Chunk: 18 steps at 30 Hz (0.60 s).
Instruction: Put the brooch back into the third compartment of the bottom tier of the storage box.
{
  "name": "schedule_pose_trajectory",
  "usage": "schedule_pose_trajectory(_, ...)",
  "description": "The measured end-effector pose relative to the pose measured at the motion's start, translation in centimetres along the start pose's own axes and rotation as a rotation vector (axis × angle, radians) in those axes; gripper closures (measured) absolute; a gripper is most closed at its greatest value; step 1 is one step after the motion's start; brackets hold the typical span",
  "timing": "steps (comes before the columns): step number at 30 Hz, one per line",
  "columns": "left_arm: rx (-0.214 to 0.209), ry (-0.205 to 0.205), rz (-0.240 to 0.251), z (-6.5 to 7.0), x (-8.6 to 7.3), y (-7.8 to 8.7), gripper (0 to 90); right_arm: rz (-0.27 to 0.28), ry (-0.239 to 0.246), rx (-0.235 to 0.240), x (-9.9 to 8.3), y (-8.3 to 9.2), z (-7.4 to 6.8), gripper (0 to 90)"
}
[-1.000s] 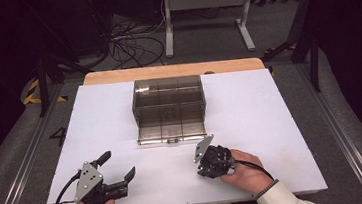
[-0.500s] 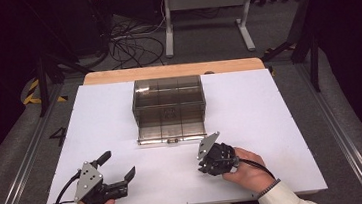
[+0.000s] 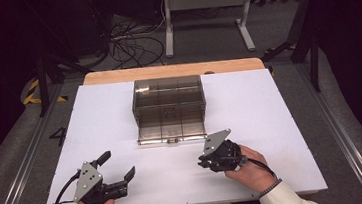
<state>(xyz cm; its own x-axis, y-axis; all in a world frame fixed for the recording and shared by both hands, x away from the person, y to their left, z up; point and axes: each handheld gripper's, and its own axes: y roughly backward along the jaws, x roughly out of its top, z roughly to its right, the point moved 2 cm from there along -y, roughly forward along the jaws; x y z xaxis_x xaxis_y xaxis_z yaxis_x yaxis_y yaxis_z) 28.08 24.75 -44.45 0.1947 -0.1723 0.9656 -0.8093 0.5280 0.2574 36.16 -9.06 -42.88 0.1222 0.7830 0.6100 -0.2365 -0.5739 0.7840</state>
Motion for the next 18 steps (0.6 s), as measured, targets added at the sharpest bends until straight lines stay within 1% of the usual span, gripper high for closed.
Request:
schedule_pose_trajectory(5, -0.002, 0.001, 0.001, 0.0, 0.0, 0.0, 10.8, 0.044, -0.001, -0.015, 0.0, 0.5, 0.0, 79.0)
schedule_pose_trajectory(6, -0.002, 0.001, 0.001, 0.0, 0.0, 0.0, 10.8, 0.056, -0.008, -0.024, 0.1, 0.6, 0.0, 79.0)
schedule_pose_trajectory(7, -0.001, 0.002, 0.001, 0.0, 0.0, 0.0, 10.8, 0.059, -0.003, -0.022, 0.0, 0.7, 0.0, 79.0)
schedule_pose_trajectory(10, 0.000, 0.002, 0.000, -0.1, 0.0, 0.0, 11.0, 0.079, -0.014, -0.026, 0.0, 1.0, 0.1, 79.0)
schedule_pose_trajectory(12, 0.000, 0.000, 0.000, 0.0, 0.0, 0.0, 11.0, 0.082, -0.017, -0.027, 0.0, 1.0, 0.1, 79.0)
schedule_pose_trajectory(18, 0.000, -0.002, -0.001, 0.0, 0.0, 0.0, 11.0, 0.085, -0.006, -0.027, 0.1, 1.1, 0.1, 79.0)
